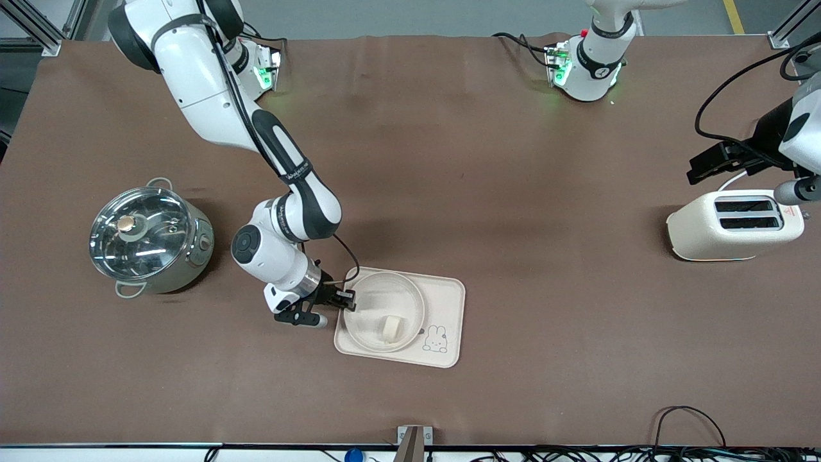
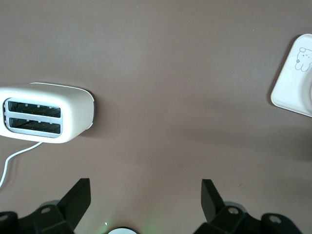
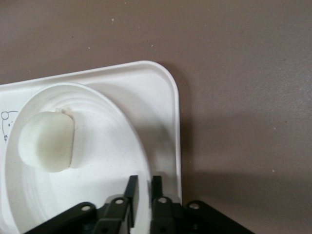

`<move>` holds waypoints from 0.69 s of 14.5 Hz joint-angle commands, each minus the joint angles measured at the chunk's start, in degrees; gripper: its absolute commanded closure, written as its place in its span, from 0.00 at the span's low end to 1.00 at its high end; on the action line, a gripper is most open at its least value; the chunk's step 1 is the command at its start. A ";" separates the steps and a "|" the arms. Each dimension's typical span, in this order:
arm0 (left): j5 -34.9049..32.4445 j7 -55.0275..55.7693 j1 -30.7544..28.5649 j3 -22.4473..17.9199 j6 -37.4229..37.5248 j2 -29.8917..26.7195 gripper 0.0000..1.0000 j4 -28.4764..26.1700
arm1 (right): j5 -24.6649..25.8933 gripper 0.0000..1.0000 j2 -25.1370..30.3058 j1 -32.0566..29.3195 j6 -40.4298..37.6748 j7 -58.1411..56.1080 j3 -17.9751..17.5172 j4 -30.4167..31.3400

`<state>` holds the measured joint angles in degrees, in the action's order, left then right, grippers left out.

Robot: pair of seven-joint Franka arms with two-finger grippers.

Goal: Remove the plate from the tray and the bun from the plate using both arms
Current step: 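Lower the right gripper and grasp the plate rim, then lift the plate off the tray with the right gripper while the left gripper approaches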

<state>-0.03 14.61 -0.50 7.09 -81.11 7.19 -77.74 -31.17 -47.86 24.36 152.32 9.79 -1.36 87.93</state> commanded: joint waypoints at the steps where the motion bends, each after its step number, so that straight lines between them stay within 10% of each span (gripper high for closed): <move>1: 0.65 -0.73 -0.02 0.03 1.13 0.19 0.00 1.19 | -0.91 0.99 -0.39 0.86 0.87 0.23 0.22 -0.83; 10: 2.40 0.07 1.73 0.38 1.22 0.72 0.00 1.10 | -1.70 1.00 10.83 2.79 -7.13 2.26 -0.13 5.73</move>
<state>1.15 14.61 0.19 7.17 -80.98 7.23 -77.75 -31.43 -44.23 25.33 145.97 11.08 -1.55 86.79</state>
